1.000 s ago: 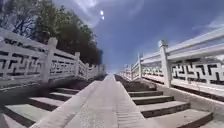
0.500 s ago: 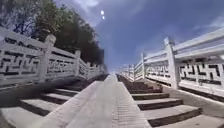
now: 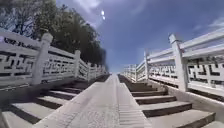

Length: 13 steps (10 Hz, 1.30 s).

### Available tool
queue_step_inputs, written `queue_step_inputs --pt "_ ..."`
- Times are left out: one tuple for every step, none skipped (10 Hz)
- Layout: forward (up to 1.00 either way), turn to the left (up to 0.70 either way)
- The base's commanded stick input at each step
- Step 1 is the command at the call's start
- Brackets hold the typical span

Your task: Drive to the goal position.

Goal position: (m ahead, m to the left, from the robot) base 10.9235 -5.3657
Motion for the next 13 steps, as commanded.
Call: queue_step_inputs --pt "0.45 0.00" --pt "0.45 0.00" --pt "0.45 0.00" --pt "0.45 0.00" --pt "0.45 0.00" --pt "0.45 0.00" --pt "0.45 0.00" --pt "0.45 0.00" --pt "0.45 0.00" --pt "0.45 0.00" --pt "0.45 0.00" --pt "0.45 0.00" --pt "0.45 0.00"
